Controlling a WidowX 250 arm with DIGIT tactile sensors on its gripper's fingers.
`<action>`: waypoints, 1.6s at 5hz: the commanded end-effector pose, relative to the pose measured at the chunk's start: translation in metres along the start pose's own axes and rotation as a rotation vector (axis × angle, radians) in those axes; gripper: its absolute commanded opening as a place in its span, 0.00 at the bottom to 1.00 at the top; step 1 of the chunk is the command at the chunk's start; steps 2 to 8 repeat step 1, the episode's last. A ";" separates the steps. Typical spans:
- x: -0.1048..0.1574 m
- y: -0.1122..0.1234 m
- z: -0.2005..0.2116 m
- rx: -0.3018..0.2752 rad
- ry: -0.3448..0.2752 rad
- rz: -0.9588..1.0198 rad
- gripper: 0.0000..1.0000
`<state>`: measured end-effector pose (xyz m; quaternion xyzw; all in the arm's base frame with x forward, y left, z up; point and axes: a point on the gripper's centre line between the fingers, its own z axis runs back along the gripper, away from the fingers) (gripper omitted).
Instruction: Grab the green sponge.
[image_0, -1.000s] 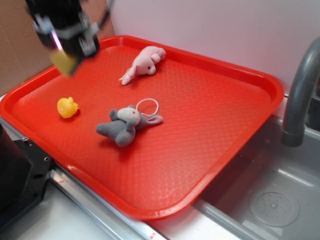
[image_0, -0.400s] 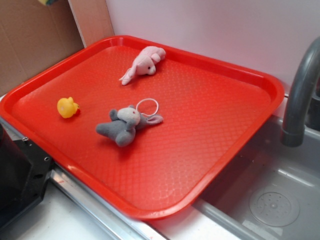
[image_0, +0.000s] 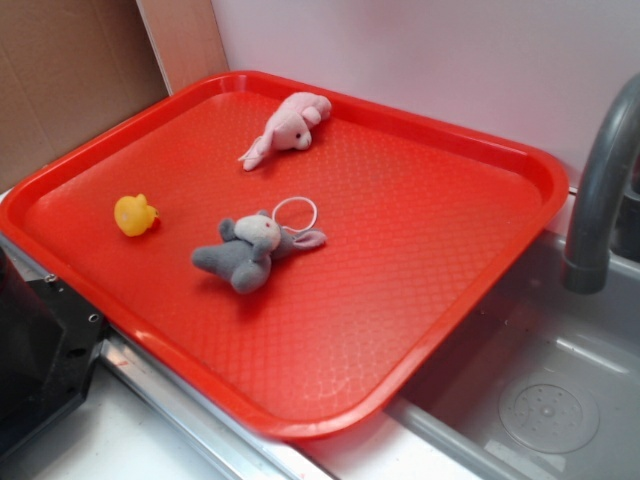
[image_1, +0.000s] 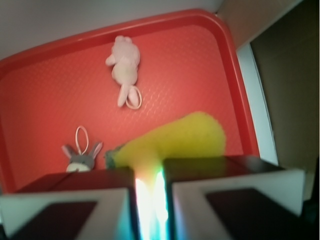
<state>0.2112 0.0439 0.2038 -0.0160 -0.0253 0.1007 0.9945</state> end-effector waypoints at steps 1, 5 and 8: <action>-0.002 -0.025 -0.009 0.044 -0.022 -0.022 0.00; -0.002 -0.025 -0.009 0.044 -0.022 -0.022 0.00; -0.002 -0.025 -0.009 0.044 -0.022 -0.022 0.00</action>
